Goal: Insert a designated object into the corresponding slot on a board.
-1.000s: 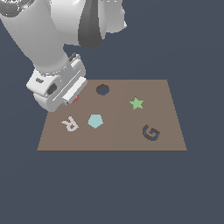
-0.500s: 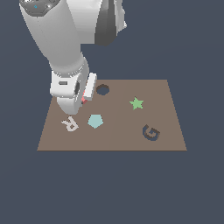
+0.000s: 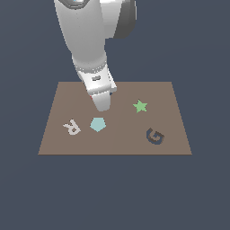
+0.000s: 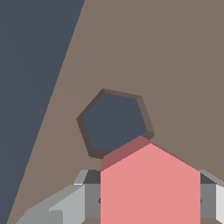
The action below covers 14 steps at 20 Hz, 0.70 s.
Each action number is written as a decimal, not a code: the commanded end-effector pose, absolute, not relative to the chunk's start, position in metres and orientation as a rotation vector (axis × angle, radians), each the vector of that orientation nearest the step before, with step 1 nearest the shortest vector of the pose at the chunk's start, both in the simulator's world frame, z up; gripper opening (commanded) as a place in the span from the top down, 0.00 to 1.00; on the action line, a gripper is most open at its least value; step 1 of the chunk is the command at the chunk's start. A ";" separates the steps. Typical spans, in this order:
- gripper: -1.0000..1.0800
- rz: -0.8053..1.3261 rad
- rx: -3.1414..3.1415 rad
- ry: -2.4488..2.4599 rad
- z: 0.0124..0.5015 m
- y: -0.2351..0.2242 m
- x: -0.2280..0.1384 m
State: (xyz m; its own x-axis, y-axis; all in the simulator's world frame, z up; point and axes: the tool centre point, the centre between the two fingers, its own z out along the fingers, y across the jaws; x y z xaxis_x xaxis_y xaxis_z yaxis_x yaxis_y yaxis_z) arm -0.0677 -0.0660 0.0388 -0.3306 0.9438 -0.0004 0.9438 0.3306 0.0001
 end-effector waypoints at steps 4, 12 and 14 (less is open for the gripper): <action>1.00 0.000 1.588 2.710 0.040 -0.050 -0.081; 1.00 -0.001 1.402 2.811 0.040 -0.039 -0.093; 1.00 -0.001 1.383 2.820 0.041 -0.039 -0.095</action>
State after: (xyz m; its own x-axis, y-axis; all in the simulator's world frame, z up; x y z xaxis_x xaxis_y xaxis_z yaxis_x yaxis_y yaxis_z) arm -0.0933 -0.0394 0.0403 -0.6014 0.7990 -0.0003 0.7990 0.6014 -0.0005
